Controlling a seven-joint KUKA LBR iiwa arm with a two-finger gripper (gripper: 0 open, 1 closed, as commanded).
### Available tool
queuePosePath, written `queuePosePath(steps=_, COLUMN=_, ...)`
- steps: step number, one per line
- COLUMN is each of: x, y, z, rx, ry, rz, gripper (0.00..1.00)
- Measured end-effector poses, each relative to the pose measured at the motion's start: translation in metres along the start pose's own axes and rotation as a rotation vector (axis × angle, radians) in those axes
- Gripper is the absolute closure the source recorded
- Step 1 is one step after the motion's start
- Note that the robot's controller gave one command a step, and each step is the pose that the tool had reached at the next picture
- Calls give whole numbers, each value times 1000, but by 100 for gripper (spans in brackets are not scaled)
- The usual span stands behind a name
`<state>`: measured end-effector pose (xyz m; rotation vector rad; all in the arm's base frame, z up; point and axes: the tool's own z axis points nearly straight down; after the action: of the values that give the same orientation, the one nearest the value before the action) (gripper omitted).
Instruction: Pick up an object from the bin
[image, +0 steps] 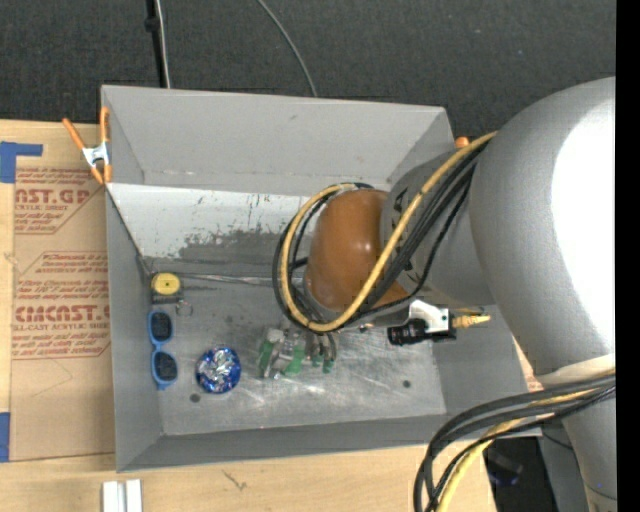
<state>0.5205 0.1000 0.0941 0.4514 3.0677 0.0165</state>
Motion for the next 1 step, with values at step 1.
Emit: queuePosePath(steps=1, x=-11, y=15, z=-136, rx=11, ry=31, rz=-28, gripper=100)
